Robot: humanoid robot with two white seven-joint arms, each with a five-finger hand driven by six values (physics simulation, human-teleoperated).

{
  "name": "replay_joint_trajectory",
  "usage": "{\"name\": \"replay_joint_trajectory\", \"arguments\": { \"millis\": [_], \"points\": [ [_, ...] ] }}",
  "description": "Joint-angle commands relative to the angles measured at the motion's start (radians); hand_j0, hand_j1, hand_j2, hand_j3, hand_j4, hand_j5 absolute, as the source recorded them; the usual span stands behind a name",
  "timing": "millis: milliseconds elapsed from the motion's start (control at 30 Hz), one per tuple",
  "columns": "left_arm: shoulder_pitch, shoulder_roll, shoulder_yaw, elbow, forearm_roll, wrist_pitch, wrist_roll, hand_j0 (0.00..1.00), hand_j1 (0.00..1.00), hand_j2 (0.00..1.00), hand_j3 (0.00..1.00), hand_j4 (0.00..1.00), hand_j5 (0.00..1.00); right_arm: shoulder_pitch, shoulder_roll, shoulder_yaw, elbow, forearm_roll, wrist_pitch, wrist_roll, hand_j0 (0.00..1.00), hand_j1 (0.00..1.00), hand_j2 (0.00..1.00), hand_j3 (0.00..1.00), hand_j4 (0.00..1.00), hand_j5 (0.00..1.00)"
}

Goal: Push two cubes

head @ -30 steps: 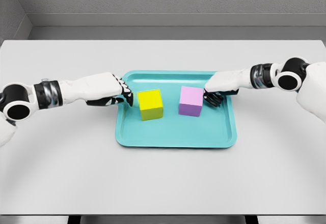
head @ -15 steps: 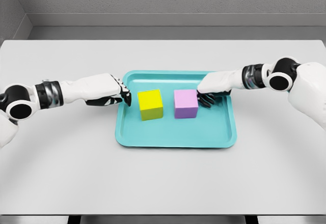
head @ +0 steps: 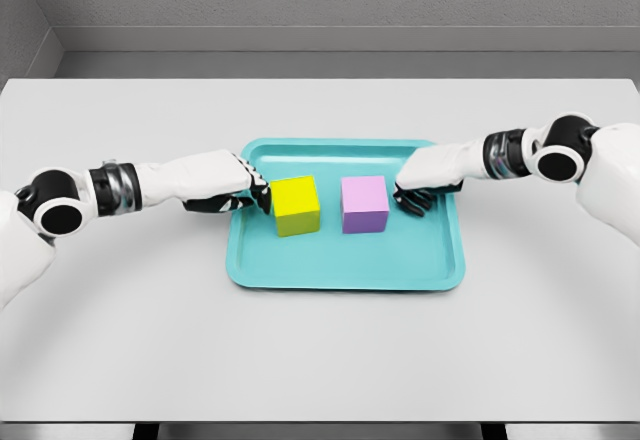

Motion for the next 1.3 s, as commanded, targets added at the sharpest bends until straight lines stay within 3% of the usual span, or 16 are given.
{"name": "replay_joint_trajectory", "arguments": {
  "millis": [0,233,600,700,833,1000,1067,1133,1267],
  "points": [
    [0.0,-0.003,-0.001,0.019,0.006,0.002,0.0,0.47,0.47,0.47,0.47,0.47,0.47,0.0,-0.025,0.016,-0.05,-0.006,0.002,0.0,0.11,0.11,0.11,0.11,0.11,0.11],
    [-0.002,-0.039,-0.002,0.017,0.008,0.002,0.0,0.47,0.47,0.47,0.47,0.47,0.47,-0.02,-0.025,0.072,-0.062,-0.008,0.002,0.0,0.11,0.11,0.11,0.11,0.11,0.11],
    [-0.02,-0.052,-0.031,0.037,0.005,0.002,-0.005,0.47,0.47,0.47,0.47,0.47,0.47,-0.02,0.003,0.082,-0.076,-0.008,0.002,0.0,0.11,0.11,0.11,0.11,0.11,0.11],
    [-0.02,-0.051,-0.036,0.036,0.005,0.002,-0.006,0.47,0.47,0.47,0.47,0.47,0.47,-0.02,0.0,0.082,-0.064,-0.008,0.002,0.0,0.11,0.11,0.11,0.11,0.11,0.11],
    [-0.023,-0.051,-0.036,0.039,0.005,0.002,-0.005,0.47,0.47,0.47,0.47,0.47,0.47,-0.025,-0.003,0.074,0.016,-0.005,0.002,0.0,0.11,0.11,0.11,0.11,0.11,0.11],
    [-0.041,-0.065,-0.053,0.066,0.005,0.002,-0.006,0.47,0.47,0.47,0.47,0.47,0.47,-0.037,-0.005,0.071,0.015,-0.005,0.002,0.0,0.11,0.11,0.11,0.11,0.11,0.11],
    [-0.041,-0.068,-0.054,0.068,0.005,0.002,-0.006,0.47,0.47,0.47,0.47,0.47,0.47,-0.035,-0.005,0.074,0.001,-0.005,0.002,0.0,0.11,0.11,0.11,0.11,0.11,0.11],
    [-0.041,-0.058,-0.053,0.068,0.005,0.002,-0.006,0.47,0.47,0.47,0.47,0.47,0.47,-0.034,-0.011,0.08,-0.06,-0.005,0.002,0.0,0.11,0.11,0.11,0.11,0.11,0.11],
    [-0.041,-0.051,-0.05,0.072,0.008,0.002,-0.005,0.47,0.47,0.47,0.47,0.47,0.47,-0.032,-0.08,0.082,-0.172,-0.006,0.002,0.0,0.11,0.11,0.11,0.11,0.11,0.11]
  ]
}}
